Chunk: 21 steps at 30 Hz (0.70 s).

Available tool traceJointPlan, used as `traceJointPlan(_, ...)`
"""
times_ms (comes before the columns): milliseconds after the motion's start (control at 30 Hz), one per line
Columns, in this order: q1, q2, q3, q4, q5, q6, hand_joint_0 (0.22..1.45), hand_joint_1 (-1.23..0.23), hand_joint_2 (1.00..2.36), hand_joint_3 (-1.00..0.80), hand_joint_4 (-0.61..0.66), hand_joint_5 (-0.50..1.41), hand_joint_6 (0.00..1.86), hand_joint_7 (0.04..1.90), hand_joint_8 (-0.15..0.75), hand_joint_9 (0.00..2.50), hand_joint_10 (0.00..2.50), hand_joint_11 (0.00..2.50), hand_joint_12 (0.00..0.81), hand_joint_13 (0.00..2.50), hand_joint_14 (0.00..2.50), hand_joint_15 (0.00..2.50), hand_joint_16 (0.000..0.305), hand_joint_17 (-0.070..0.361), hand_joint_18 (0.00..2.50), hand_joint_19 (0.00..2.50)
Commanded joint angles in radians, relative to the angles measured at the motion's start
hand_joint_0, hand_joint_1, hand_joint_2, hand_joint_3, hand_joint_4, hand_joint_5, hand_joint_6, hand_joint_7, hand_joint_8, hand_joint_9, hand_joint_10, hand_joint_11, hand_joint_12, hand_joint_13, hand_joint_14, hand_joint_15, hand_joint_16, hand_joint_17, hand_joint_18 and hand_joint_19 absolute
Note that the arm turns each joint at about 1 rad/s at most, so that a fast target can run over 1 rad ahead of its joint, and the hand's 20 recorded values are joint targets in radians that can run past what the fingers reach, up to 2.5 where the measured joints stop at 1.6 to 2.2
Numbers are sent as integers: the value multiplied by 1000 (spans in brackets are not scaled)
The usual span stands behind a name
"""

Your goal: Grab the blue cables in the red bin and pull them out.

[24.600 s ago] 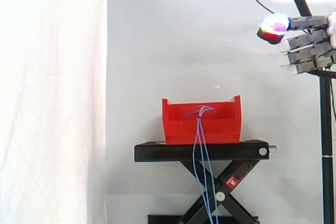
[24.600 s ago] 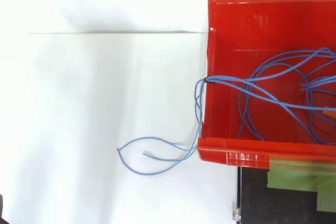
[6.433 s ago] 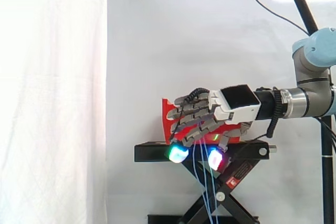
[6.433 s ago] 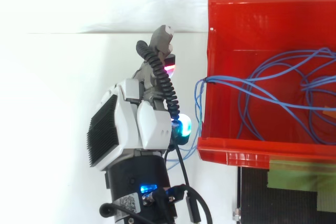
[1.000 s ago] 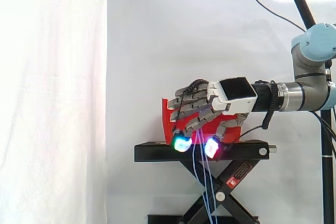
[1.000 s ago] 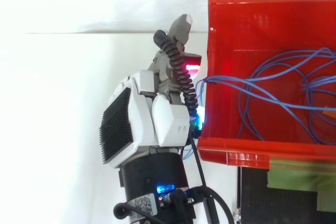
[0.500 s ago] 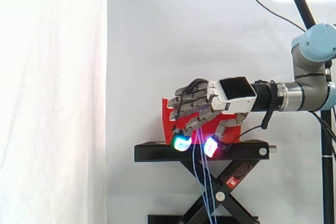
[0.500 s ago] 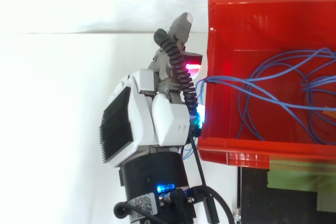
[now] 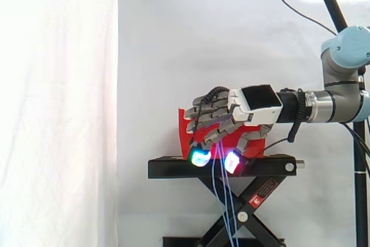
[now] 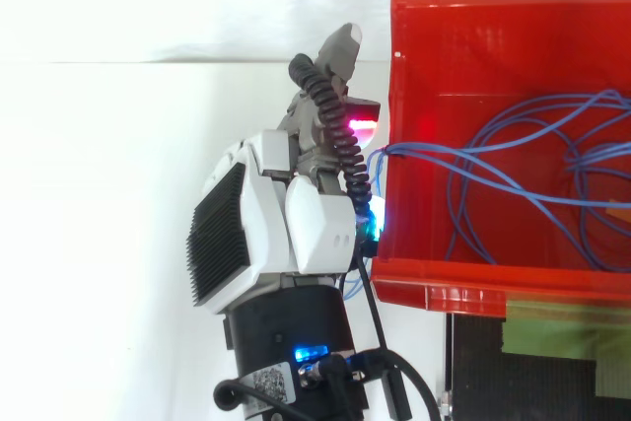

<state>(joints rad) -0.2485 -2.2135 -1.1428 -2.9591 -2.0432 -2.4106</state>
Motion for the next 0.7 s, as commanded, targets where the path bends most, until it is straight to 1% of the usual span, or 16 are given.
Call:
traceJointPlan(0,0,0,0,-1,2,0,827,-1040,1000,-1000,-38,738,10,665,200,594,11,317,307,443,8,197,41,91,317,227)
traceJointPlan(200,0,0,0,-12,5,2,827,-1038,1000,-1000,-37,738,10,663,201,594,11,313,308,443,8,193,40,91,316,223)
traceJointPlan(533,0,0,0,-5,11,14,829,-1034,1000,-1000,-37,738,10,662,199,593,11,317,308,443,7,189,40,91,315,224)
traceJointPlan(667,0,0,0,-5,11,14,832,-1038,1000,-1000,-49,755,9,693,201,596,11,308,308,443,7,192,40,91,318,223)
